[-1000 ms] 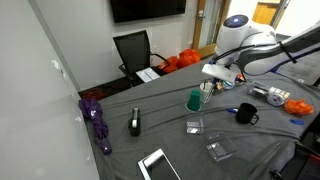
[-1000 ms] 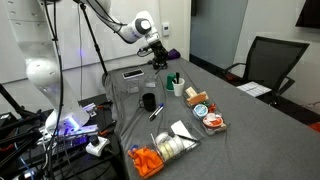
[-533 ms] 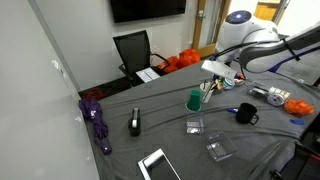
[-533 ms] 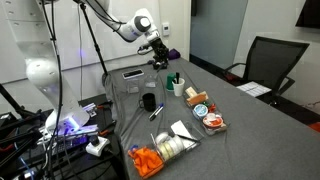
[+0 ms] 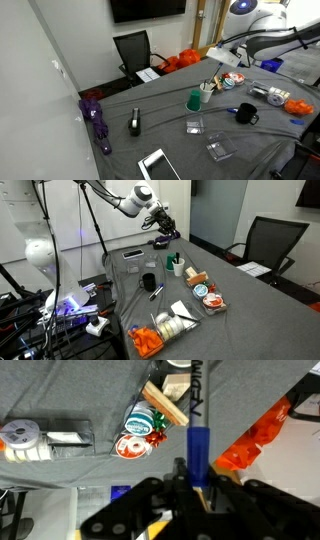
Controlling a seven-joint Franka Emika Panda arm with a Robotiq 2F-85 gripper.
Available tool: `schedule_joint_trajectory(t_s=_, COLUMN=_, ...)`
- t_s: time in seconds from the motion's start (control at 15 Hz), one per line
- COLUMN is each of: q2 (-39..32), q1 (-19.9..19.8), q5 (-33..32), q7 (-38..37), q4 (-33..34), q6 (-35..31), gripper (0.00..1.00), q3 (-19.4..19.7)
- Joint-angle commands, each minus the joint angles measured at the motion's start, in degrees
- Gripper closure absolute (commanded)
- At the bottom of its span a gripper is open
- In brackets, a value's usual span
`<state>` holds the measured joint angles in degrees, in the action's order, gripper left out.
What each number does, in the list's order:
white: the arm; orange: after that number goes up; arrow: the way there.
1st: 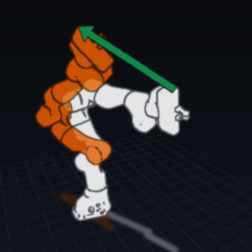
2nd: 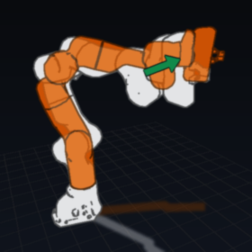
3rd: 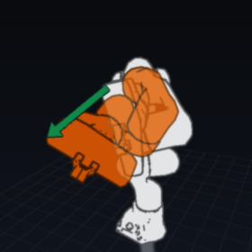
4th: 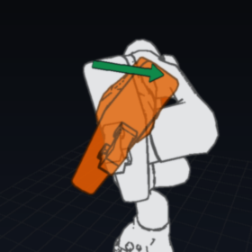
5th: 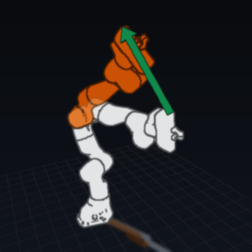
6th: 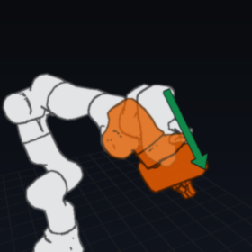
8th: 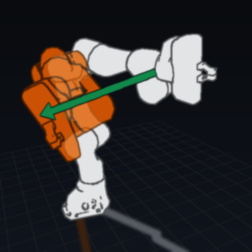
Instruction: Pick up the blue marker from the clear container and put it in the stacked white paper cup
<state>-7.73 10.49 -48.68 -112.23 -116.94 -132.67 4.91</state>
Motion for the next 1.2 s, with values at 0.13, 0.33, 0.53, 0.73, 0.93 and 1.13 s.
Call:
schedule_joint_trajectory(t_s=0.13, q2=-2.84, q1=-3.00, q5=-7.52, q7=-6.69, q4=5.78, q6=7.79, gripper=0.96, q3=-1.22)
schedule_joint_trajectory(t_s=0.33, q2=-4.66, q1=-3.80, q5=-8.54, q7=-8.19, q4=8.02, q6=11.15, gripper=0.96, q3=-1.32)
schedule_joint_trajectory(t_s=0.53, q2=-7.15, q1=-4.19, q5=-8.16, q7=-9.86, q4=10.03, q6=12.14, gripper=0.96, q3=-1.38)
schedule_joint_trajectory(t_s=0.73, q2=-11.32, q1=-3.76, q5=-7.57, q7=-11.77, q4=13.28, q6=12.84, gripper=0.96, q3=-1.53)
schedule_joint_trajectory(t_s=0.93, q2=-15.16, q1=-3.17, q5=-6.92, q7=-12.97, q4=16.40, q6=14.45, gripper=0.96, q3=-1.82)
schedule_joint_trajectory(t_s=1.13, q2=-18.59, q1=-2.74, q5=-5.19, q7=-11.99, q4=19.44, q6=16.96, gripper=0.96, q3=-2.53)
